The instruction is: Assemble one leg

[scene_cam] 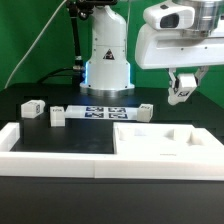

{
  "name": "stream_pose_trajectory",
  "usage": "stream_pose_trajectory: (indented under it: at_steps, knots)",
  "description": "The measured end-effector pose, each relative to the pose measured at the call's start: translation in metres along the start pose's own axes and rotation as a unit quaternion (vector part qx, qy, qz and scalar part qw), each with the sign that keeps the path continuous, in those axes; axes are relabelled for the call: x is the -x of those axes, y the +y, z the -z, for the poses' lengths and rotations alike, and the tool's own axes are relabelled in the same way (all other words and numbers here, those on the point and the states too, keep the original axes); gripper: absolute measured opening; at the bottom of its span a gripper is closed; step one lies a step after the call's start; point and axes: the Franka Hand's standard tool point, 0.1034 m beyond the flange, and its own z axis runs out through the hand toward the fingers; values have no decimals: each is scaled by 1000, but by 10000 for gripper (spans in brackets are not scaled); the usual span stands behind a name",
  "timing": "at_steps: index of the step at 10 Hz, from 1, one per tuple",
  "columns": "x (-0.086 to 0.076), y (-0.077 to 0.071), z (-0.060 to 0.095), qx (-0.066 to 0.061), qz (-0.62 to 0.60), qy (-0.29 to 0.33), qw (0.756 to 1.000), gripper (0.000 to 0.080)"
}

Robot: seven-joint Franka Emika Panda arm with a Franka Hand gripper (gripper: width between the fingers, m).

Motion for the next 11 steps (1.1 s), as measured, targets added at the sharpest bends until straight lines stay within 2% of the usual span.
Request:
stream_pose_trajectory:
  at_steps: [1, 2, 3, 5, 7, 8, 9, 10, 11]
  knots:
    - [0, 2, -2, 1, 2, 26, 1000, 292]
    - [-9, 7, -6, 3, 15, 76, 997, 292]
    - [-15, 10, -2, 4, 15, 104, 994, 292]
    - [-40, 16, 19, 2, 18, 175, 984, 292]
    - [-54, 19, 29, 2, 10, 222, 975, 292]
    - [-60, 21, 34, 6, 10, 272, 962, 292]
    - [-55, 22, 29, 8, 10, 289, 957, 292]
    - [-58, 24, 32, 11, 8, 333, 943, 292]
    - [-57, 24, 28, 12, 8, 337, 941, 292]
